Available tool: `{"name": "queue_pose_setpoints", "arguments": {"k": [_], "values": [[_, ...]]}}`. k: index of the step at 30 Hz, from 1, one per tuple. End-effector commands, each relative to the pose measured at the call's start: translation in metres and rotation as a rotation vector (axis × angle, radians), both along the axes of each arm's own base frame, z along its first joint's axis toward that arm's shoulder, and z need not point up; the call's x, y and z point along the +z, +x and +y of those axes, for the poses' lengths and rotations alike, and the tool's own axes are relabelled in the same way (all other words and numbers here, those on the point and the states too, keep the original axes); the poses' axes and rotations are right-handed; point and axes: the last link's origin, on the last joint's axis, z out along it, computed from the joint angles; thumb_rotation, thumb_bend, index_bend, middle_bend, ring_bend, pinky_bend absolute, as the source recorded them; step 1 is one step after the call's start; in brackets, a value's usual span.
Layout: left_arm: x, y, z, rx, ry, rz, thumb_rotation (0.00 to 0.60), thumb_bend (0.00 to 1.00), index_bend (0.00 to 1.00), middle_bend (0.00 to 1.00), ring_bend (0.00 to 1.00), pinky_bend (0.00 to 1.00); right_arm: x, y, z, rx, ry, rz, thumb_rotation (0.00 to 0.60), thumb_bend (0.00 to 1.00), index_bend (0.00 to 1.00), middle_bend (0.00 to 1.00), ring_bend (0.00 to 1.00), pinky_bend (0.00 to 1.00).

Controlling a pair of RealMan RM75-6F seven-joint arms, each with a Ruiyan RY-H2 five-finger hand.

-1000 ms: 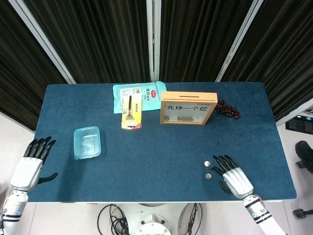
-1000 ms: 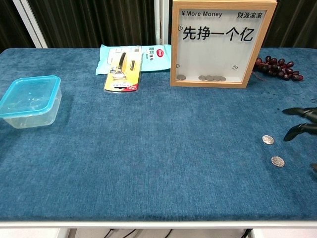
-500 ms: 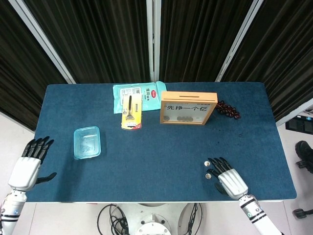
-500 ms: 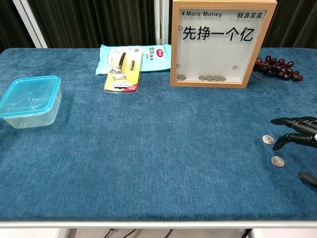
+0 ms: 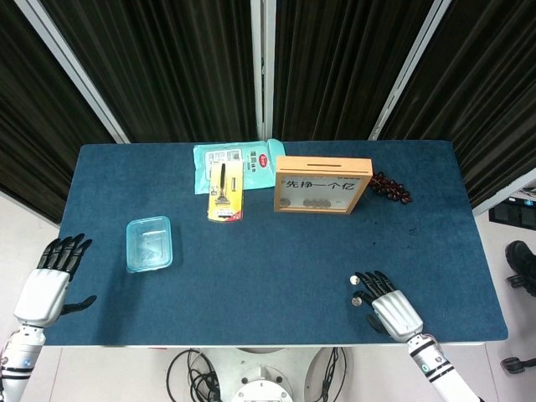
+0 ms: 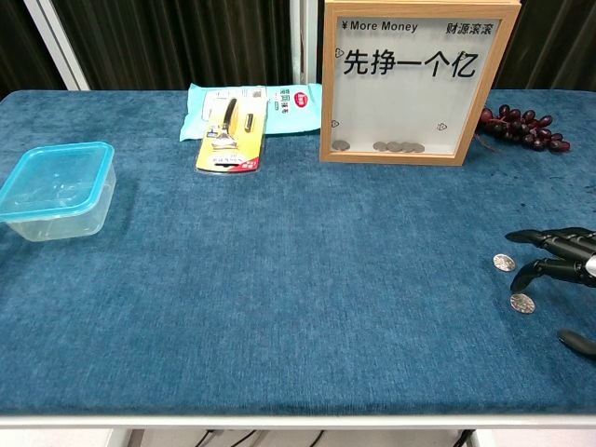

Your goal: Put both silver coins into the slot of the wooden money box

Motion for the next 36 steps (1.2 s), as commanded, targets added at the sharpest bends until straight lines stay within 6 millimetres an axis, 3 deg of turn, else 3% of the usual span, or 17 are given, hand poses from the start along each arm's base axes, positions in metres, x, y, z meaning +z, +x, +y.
{"name": "queue_pose_setpoints", "arguments": {"k": [1,21,36], "values": [[0.000,0.000,0.000,0.000,-0.001,-0.001,0.600,0.05,0.00,0.00,0.00,0.00,0.000,0.000,0.000,-0.001,0.000,0.001,0.600,0.34,0.30,0.00,0.00,0.00],[-0.001,-0.005,0.001,0.007,-0.006,-0.007,0.600,0.05,0.00,0.00,0.00,0.00,-0.005,0.001,-0.003,0.000,0.002,0.001,0.600,0.34,0.33,0.00,0.00,0.00],[-0.001,-0.009,0.000,0.010,-0.015,-0.013,0.600,0.05,0.00,0.00,0.00,0.00,-0.010,0.001,-0.008,0.002,-0.044,0.010,0.600,0.36,0.47,0.00,0.00,0.00]]}}
